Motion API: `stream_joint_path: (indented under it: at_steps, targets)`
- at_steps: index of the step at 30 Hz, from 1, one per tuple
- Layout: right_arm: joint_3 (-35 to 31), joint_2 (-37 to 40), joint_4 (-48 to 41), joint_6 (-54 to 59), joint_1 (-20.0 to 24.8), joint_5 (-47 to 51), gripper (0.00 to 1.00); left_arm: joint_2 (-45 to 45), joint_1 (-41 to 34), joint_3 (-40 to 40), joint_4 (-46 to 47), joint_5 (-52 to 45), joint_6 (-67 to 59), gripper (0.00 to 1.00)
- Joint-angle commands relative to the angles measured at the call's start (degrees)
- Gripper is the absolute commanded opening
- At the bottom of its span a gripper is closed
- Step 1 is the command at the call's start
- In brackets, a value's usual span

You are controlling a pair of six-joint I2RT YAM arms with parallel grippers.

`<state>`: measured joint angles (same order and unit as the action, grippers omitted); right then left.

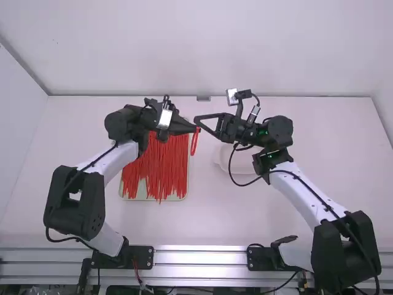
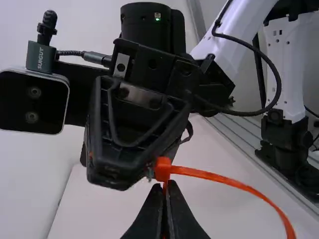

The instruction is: Fasten the cable tie

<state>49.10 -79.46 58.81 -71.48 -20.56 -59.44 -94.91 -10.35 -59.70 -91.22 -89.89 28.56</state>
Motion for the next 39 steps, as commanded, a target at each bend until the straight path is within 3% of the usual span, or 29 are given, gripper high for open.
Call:
stream_joint_path:
  at_steps: [1, 12, 28, 39]
  targets:
    - [0.7, 0.0, 1.4, 0.7, -0.2, -1.6, 0.00, 1.2, -0.5, 0.4, 0.7, 0.2, 0.3, 0.01]
    - [0.7, 0.0, 8.2, -4.4, 3.4, -3.8, 0.00, 1.2, -0.4, 8.3, 6.9, 1.0, -5.2, 0.02]
    - [0.8, 0.0, 22.2, -14.2, 9.6, -6.6, 0.00, 1.2, -1.3, 28.1, -1.5, 8.8, -7.7, 0.01]
    - [0.8, 0.1, 24.0, -15.8, 12.8, -7.1, 0.00, 1.2, -1.3, 30.8, -1.4, 8.3, -7.5, 0.01]
